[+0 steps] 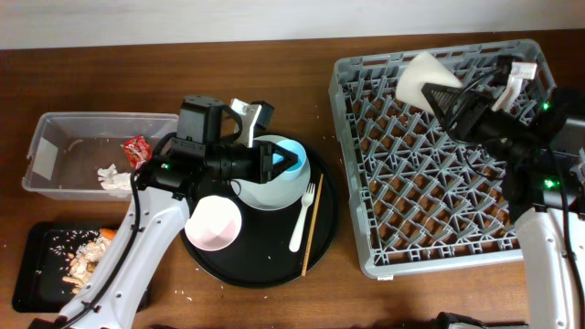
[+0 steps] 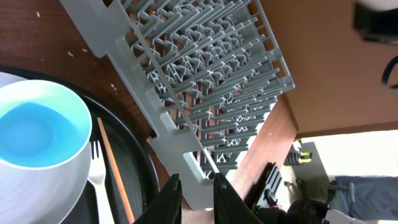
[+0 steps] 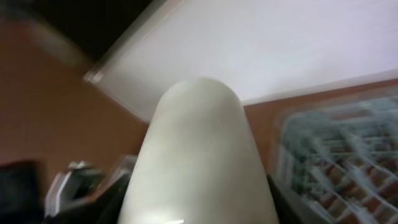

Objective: Sort waste into correct bins and load items into the dishwasher rack
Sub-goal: 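Place the cream cup upside down in the rack with the right gripper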

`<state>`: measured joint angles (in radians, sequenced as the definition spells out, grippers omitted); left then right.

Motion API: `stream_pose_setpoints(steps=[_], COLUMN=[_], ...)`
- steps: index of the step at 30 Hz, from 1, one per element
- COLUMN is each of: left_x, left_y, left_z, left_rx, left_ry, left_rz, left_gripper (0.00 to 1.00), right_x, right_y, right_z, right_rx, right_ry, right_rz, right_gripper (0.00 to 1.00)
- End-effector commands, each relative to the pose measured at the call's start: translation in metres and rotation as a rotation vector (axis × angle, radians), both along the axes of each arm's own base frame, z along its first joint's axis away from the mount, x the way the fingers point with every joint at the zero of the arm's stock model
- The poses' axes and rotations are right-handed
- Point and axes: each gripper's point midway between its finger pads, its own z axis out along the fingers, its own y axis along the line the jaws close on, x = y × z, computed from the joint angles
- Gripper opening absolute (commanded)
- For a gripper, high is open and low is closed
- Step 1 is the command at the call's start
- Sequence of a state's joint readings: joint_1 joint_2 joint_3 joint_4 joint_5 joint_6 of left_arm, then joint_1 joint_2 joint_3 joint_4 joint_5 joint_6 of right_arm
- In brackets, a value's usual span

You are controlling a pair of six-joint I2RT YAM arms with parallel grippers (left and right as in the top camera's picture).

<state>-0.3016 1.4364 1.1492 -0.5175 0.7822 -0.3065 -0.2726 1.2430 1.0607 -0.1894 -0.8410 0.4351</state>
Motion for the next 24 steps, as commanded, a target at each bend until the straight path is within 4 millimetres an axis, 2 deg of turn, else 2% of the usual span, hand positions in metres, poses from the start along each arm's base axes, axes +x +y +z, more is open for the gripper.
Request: stream_pose_setpoints(steps=[1, 3, 5, 6, 7, 8, 10, 11, 13, 15, 17, 19, 24], left_x=[0.003, 0.004, 0.002, 0.002, 0.002, 0.003, 0.004, 0.008, 0.011, 0.01, 0.01, 0.01, 0.01], left_y=[0.004, 0.01, 0.014, 0.014, 0.015, 0.021, 0.031, 0.038, 0.046, 0.054, 0.054, 0.054, 0.054], left_z=[-0.002, -0.011, -0.017, -0.017, -0.019, -0.025, -0.035, -0.039, -0.045, -0.051, -0.051, -0.051, -0.051], left_rx=[0.02, 0.064, 0.091, 0.092, 0.101, 0.139, 0.205, 0.24, 0.288, 0.333, 0.335, 0.335, 0.335], left_ry=[-0.009, 0.01, 0.034, 0.037, 0.039, 0.048, 0.067, 0.058, 0.058, 0.071, 0.071, 0.071, 0.072], left_rz=[0.018, 0.051, 0.066, 0.066, 0.073, 0.101, 0.145, 0.176, 0.211, 0.236, 0.238, 0.238, 0.238], left_gripper=[0.17, 0.17, 0.17, 0.17, 0.18, 0.17, 0.18, 0.18, 0.17, 0.17, 0.17, 0.17, 0.17], right_x=[0.006, -0.004, -0.014, -0.019, -0.025, -0.029, -0.024, -0.011, -0.001, 0.008, 0.007, -0.005, -0.022], right_y=[-0.049, -0.059, -0.061, -0.056, -0.042, -0.022, 0.01, 0.032, 0.048, 0.051, 0.05, 0.048, 0.045], right_z=[-0.035, -0.047, -0.019, -0.008, 0.004, 0.005, -0.025, -0.056, -0.092, -0.13, -0.149, -0.159, -0.169], right_rx=[-0.247, -0.308, -0.405, -0.446, -0.511, -0.58, -0.661, -0.688, -0.716, -0.739, -0.761, -0.774, -0.786], right_ry=[0.089, 0.18, 0.223, 0.234, 0.255, 0.308, 0.403, 0.463, 0.544, 0.638, 0.688, 0.754, 0.827], right_rz=[-0.247, -0.292, -0.325, -0.321, -0.287, -0.245, -0.145, -0.066, -0.004, 0.032, 0.063, 0.085, 0.11], right_gripper=[0.38, 0.37, 0.37, 0.37, 0.38, 0.37, 0.37, 0.34, 0.3, 0.29, 0.29, 0.27, 0.25])
